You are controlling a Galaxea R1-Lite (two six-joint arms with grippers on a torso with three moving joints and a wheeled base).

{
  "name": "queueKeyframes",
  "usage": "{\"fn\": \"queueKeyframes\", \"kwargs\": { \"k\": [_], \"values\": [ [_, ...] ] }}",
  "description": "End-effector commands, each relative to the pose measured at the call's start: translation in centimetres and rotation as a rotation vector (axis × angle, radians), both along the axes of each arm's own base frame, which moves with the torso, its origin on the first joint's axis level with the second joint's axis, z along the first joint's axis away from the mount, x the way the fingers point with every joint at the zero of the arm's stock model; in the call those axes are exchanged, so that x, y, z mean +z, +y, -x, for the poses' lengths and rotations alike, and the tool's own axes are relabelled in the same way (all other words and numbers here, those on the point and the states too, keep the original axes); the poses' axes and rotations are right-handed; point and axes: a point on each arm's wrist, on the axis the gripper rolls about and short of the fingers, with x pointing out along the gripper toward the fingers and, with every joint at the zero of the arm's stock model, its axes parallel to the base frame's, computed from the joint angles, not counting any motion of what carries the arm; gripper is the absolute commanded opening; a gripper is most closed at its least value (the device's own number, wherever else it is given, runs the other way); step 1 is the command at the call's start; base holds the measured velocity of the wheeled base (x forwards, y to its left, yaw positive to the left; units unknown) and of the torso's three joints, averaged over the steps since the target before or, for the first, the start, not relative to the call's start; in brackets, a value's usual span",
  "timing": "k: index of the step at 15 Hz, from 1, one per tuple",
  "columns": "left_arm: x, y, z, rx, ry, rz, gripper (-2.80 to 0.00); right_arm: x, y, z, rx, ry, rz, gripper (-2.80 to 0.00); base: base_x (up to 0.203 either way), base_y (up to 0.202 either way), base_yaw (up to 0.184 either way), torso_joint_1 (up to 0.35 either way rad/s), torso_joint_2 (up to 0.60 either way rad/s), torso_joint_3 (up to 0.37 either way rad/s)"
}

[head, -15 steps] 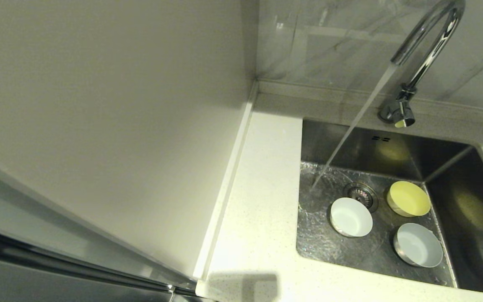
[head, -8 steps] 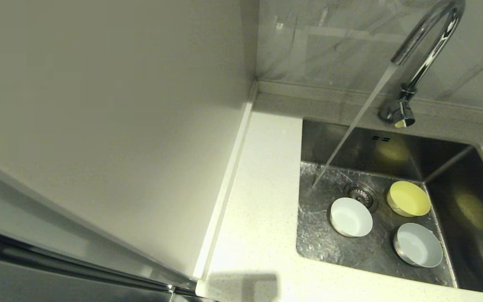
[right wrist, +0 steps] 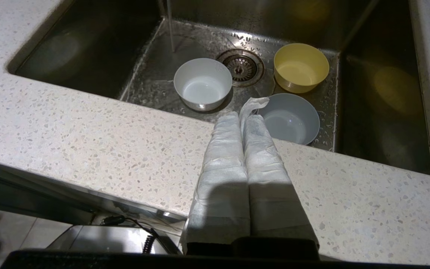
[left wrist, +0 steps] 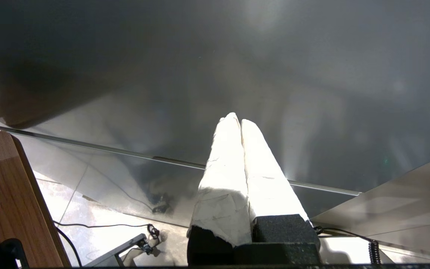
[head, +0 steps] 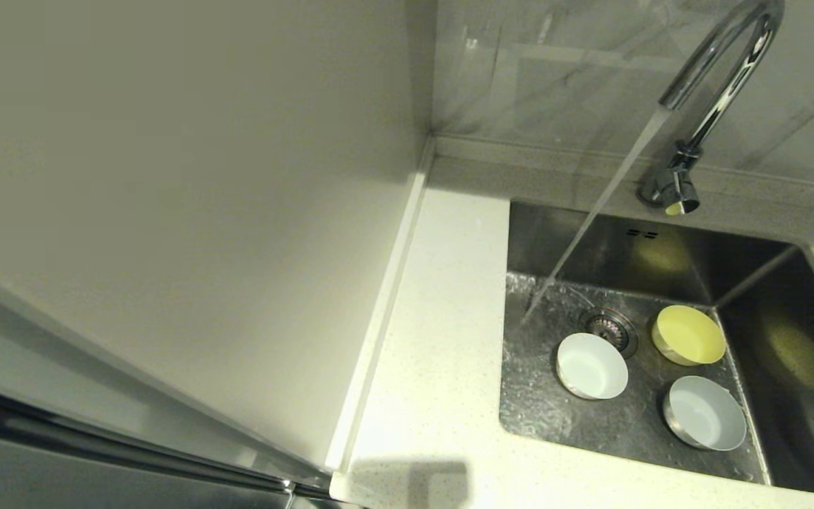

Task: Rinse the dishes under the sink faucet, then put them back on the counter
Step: Wait for the water to rinse the bowl

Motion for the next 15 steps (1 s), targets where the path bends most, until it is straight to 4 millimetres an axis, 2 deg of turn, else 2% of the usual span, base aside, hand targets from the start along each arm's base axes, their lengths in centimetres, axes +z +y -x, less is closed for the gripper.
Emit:
{"fn": "queueKeyframes", "kwargs": {
  "k": [1,15],
  "values": [
    [-0.08,0.00,-0.02,0.000,0.003,0.000,-2.80,0.01,0.00,0.00,0.001,-0.001,0.001,-2.80,0.000,0.000,0.000,0.000,0.00,0.000],
    [-0.04,0.00,-0.01,0.000,0.001,0.000,-2.80,0.00,0.00,0.00,0.001,0.000,0.000,-2.80,0.000,0.000,0.000,0.000,0.00,0.000]
  ]
}}
